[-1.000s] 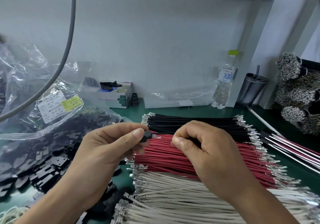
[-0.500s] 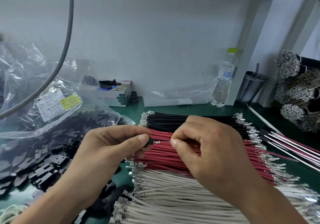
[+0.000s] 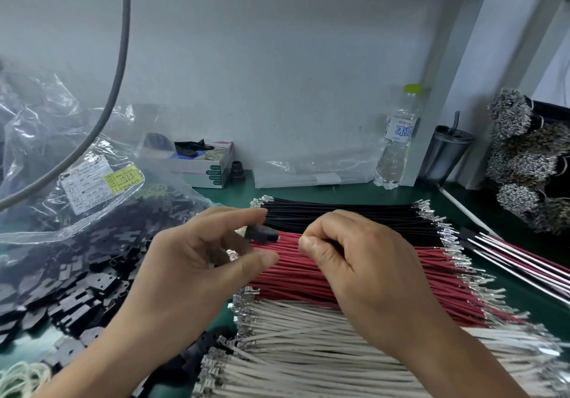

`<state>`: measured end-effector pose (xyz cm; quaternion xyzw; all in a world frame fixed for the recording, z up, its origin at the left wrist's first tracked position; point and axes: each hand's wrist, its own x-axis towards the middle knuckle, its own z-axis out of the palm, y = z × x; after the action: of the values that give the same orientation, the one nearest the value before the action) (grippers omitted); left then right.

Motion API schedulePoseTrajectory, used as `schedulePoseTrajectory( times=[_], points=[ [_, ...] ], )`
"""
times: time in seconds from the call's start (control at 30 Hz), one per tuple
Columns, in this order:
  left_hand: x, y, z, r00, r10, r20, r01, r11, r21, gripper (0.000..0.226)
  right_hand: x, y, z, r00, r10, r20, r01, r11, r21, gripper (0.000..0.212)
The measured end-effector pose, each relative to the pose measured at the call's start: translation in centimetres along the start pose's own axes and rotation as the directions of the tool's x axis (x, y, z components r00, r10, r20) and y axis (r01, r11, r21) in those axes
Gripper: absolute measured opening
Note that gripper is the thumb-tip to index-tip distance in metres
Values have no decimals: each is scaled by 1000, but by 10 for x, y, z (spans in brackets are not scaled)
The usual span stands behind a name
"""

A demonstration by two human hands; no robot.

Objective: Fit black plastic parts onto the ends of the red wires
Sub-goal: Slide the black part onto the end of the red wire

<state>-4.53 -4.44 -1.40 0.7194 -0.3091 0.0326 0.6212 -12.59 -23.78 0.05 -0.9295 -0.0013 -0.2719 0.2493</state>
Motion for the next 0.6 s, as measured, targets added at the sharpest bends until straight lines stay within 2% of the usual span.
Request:
schedulePoseTrajectory(
  times=[0.07,0.23,0.5,0.6],
  points=[
    [0,-1,-1,997,71,3,-71,990,125,36,1,4,-1,999,42,12,-43,996,78,26],
    [1,-6,-3,1000,-11,-15,11,999,-50,24,1,4,2,998,-11,54,3,990,144,25],
    [0,-2,4,998,-25,51,28,998,-62,13,0,4,7,997,-45,56,41,996,85,28],
    [-1,-2,5,998,-23,63,26,999,-37,13,2,7,-4,995,-91,34,94,990,-107,29]
  ],
)
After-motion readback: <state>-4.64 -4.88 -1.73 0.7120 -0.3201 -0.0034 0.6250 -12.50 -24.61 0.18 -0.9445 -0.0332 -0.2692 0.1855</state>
